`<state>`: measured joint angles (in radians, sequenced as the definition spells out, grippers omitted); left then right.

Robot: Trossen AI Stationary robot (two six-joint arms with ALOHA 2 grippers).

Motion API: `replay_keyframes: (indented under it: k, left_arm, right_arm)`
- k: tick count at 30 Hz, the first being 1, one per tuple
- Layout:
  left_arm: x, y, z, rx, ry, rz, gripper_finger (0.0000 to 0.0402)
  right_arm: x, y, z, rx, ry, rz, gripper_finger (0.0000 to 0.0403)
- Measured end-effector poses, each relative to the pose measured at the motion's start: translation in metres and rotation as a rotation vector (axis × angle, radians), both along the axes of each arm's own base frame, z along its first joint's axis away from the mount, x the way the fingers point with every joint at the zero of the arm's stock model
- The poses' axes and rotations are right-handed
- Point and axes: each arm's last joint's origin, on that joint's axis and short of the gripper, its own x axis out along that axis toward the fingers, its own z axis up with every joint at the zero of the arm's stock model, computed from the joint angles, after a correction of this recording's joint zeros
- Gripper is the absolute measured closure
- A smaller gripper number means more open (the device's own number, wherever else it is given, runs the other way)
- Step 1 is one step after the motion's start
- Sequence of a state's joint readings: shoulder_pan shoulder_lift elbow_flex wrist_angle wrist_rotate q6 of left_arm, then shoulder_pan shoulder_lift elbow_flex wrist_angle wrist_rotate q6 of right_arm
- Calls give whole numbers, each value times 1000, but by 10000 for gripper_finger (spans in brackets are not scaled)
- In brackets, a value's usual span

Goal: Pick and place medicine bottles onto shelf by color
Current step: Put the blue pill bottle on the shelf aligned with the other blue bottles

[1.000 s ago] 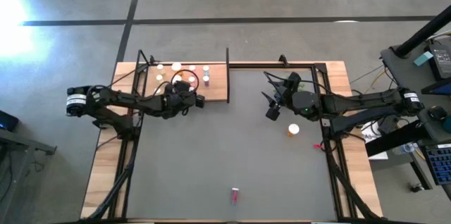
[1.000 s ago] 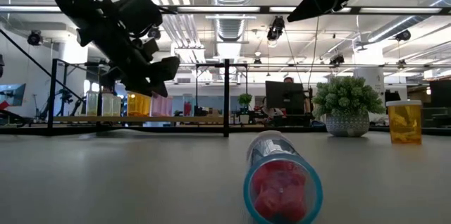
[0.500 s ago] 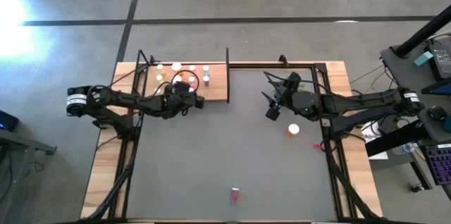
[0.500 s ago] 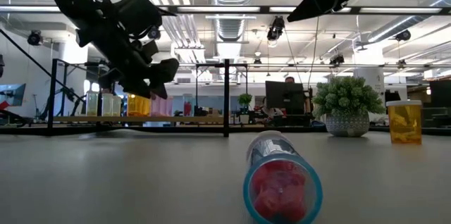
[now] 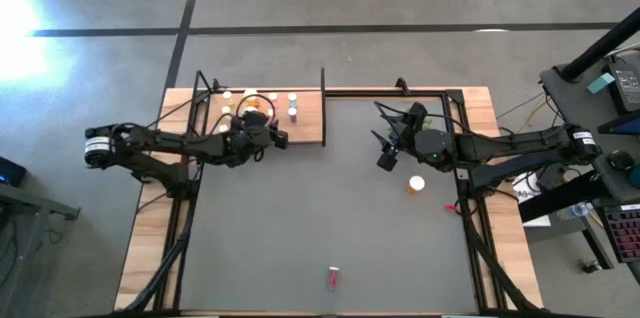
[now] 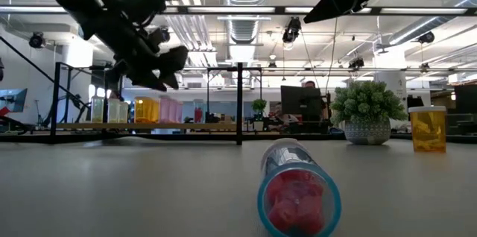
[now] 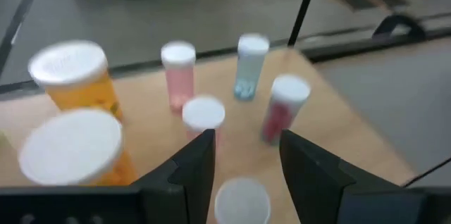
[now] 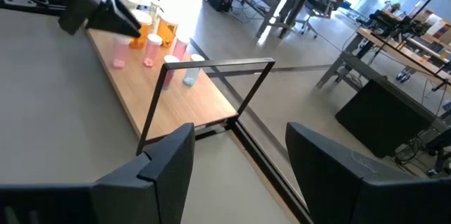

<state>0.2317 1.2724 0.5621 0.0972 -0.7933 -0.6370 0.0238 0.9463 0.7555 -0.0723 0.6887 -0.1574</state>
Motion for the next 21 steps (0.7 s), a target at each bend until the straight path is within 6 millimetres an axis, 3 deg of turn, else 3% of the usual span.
replay_keyframes:
  k: [9, 21]
  left_arm:
    - [-13, -5, 47, 155, 10, -98, 259]
    - [-22, -21, 95, 166, -171, -489, 259]
  right_arm:
    - [0, 0, 0, 0, 0, 0, 188]
    - [0, 0, 0, 0, 1, 0, 188]
